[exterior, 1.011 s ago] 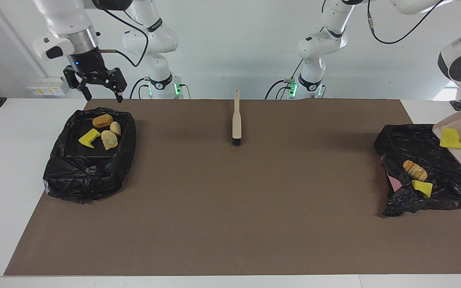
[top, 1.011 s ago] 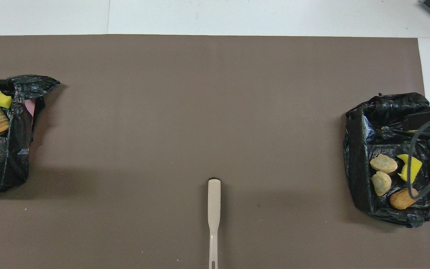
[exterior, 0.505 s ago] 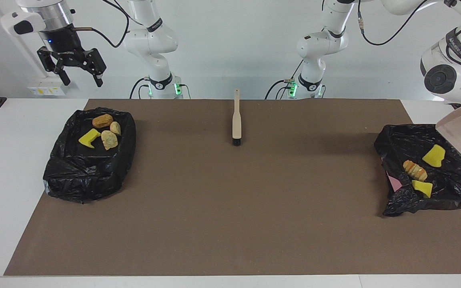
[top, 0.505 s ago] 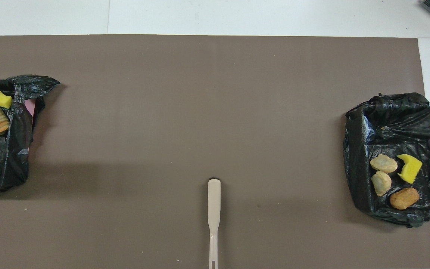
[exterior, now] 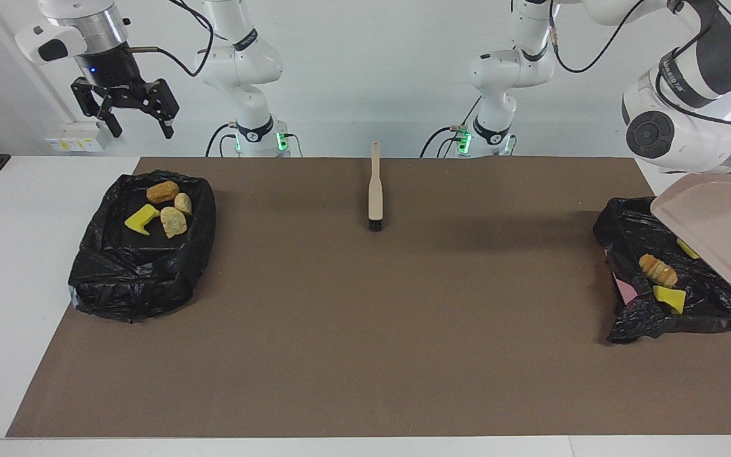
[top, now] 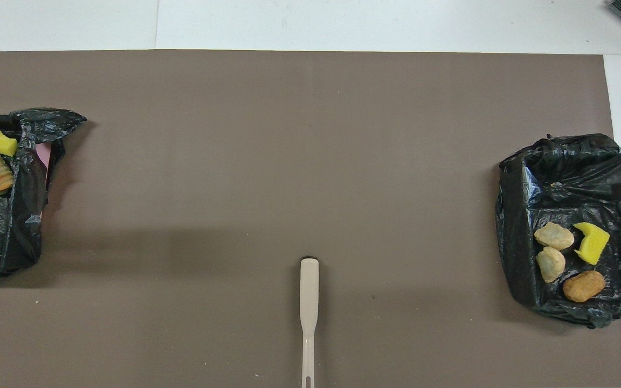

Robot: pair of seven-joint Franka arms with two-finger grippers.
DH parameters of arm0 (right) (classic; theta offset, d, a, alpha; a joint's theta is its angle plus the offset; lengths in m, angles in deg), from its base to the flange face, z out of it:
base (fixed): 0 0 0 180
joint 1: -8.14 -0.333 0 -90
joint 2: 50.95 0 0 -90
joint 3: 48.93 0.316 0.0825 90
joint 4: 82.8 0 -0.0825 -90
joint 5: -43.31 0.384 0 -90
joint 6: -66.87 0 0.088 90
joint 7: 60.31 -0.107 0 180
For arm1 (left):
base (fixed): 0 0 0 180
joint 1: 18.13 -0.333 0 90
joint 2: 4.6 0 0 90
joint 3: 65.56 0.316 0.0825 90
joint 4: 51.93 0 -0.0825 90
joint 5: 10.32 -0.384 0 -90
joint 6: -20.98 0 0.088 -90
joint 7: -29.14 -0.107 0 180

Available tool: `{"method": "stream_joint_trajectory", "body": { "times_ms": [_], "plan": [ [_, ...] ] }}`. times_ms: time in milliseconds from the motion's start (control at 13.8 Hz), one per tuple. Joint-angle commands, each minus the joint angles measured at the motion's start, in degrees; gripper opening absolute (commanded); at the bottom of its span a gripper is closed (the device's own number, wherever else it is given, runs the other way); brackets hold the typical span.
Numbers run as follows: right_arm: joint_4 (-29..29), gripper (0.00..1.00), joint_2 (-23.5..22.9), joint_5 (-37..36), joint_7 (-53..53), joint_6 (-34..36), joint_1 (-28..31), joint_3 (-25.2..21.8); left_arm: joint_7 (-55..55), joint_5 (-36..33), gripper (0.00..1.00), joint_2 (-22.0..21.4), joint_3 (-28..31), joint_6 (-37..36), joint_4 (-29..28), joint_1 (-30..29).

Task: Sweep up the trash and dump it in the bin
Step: 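Bring the empty dustpan back from the bag with the left gripper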

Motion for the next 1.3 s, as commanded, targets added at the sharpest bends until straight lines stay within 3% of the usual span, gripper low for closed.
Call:
{"method": "stream_joint_trajectory", "body": {
  "times_ms": [0, 433, 794, 1227],
  "plan": [
    [-1.4, 1.0, 1.5, 0.3, -0.5, 1.4, 0.1, 0.1, 7.6, 6.8, 0.0, -1.2, 0.8, -3.5, -0.4, 2.4],
    [-1.0, 1.0, 1.3, 0.5, -3.6, 2.1, 0.0, 0.4, 21.8, 35.1, 0.0, -3.2, 0.7, -8.7, -2.5, 4.2],
    [-1.0, 1.0, 1.4, 0.7, -3.5, 4.2, 0.1, 0.4, 38.8, 48.2, 0.0, -4.4, 0.7, -8.5, -4.3, 13.5],
    [-1.4, 1.0, 1.6, 0.7, -3.9, 3.6, 0.0, 0.4, 62.2, 61.9, 0.0, 0.2, 0.8, -2.3, -4.0, 25.7]
  ]
}}
